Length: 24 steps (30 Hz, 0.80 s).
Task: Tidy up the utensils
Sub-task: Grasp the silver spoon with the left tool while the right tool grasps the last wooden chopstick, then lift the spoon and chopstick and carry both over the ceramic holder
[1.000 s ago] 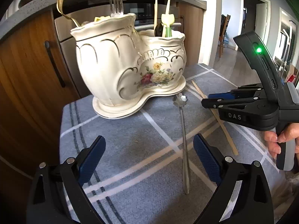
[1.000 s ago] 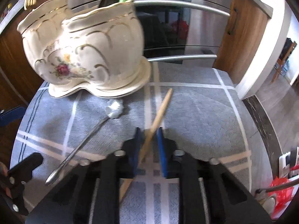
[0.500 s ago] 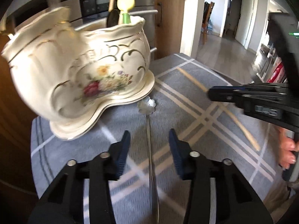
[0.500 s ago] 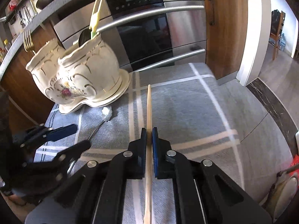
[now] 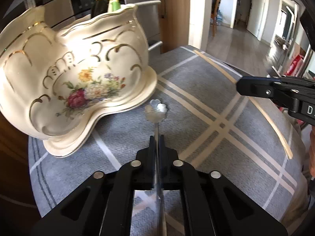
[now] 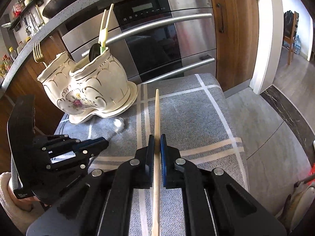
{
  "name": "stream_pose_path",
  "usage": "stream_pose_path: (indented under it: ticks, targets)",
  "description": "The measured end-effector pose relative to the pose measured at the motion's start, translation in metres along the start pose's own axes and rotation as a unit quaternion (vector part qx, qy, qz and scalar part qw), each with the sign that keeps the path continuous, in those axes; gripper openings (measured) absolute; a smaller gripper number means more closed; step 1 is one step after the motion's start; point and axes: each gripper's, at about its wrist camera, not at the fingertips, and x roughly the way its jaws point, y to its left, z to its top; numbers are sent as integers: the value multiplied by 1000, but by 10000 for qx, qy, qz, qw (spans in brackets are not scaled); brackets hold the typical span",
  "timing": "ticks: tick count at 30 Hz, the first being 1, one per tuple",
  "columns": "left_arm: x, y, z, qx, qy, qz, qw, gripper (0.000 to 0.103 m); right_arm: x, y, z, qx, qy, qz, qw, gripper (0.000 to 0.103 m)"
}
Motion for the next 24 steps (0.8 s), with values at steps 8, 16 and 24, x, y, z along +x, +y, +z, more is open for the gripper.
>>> stream_pose_path:
  ticks: [8,16,24]
  targets:
    - [-26,-2,-11,-109,-360,-426,9984,3,-11,5,-1,-56,-216,44,9997,6]
    - [-97,12,-15,-289,-1162,-590,9911,3,-31,21,12,-146,-667,414,9968,6]
    - [-172,56,4,-696,-2117,-501,9736,3,-44,53,56,-374,-1330,780,9873,6]
